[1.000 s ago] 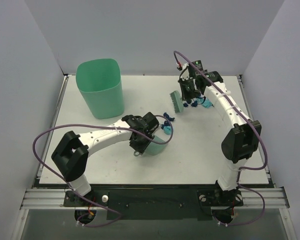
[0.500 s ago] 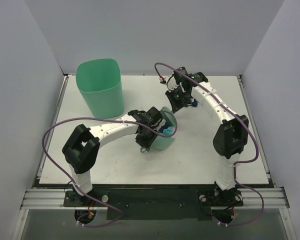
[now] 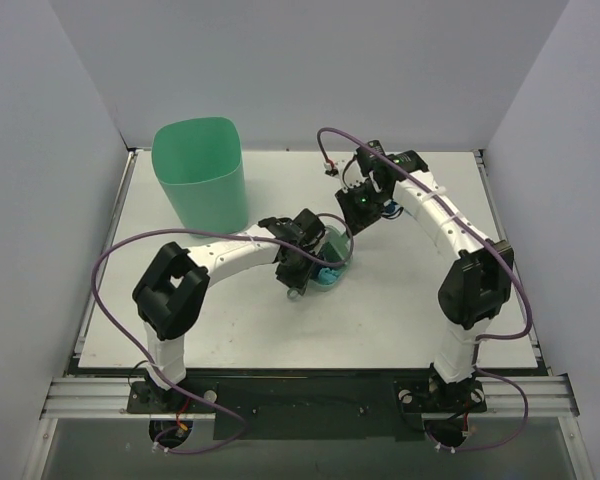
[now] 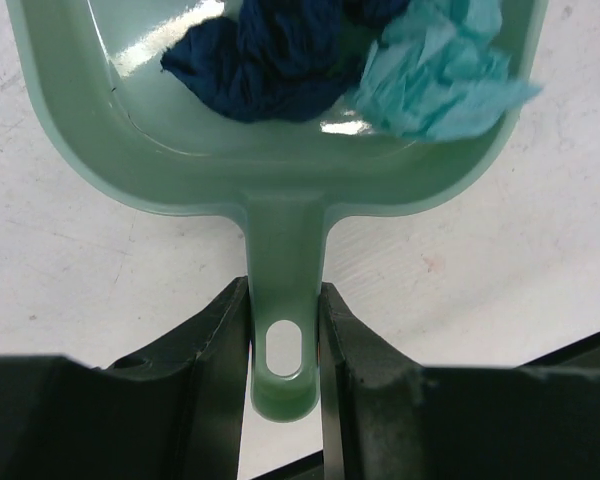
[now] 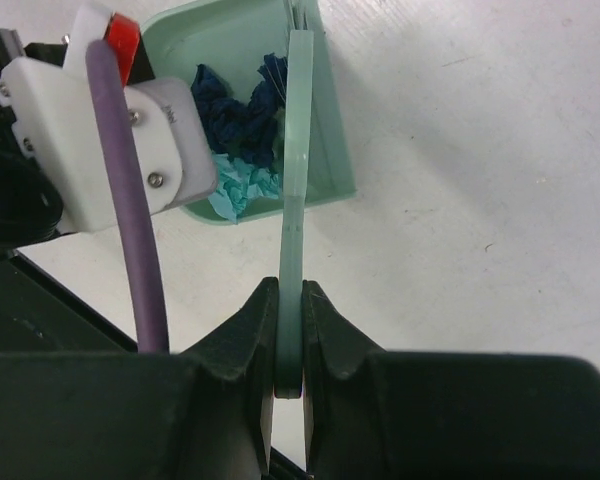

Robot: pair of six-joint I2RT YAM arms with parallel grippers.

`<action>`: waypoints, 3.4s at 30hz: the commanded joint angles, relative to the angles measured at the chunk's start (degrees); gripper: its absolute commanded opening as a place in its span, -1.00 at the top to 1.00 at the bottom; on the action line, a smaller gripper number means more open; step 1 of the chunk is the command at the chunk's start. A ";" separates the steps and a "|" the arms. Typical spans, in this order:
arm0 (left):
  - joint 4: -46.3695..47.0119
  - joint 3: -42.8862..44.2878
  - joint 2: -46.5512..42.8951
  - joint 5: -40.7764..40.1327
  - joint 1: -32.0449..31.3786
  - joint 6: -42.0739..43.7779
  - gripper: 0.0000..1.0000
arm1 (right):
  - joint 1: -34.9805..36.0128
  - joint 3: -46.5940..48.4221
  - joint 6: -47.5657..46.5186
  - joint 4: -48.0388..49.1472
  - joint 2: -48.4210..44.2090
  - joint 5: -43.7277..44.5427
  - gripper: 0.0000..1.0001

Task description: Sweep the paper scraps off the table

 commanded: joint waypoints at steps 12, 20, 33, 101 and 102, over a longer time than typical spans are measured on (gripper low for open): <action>19.59 -10.28 -5.37 -8.38 -1.55 -8.14 1.00 | 0.45 -1.67 7.39 0.53 -7.57 6.99 1.00; 22.84 -10.90 -7.12 -11.55 -1.73 -8.58 1.00 | 0.45 -1.67 9.41 1.68 -11.44 6.56 1.00; 18.10 -3.09 -7.04 -10.51 -0.68 -8.05 1.00 | -2.19 -0.80 17.49 2.73 -19.61 19.29 1.00; 89.45 -13.80 -21.01 39.16 50.92 -94.35 1.00 | 3.26 -17.14 33.23 11.35 -23.05 33.62 1.00; 89.72 -14.06 -21.10 39.07 50.92 -94.97 1.00 | 3.35 -16.97 33.06 11.26 -23.05 34.06 1.00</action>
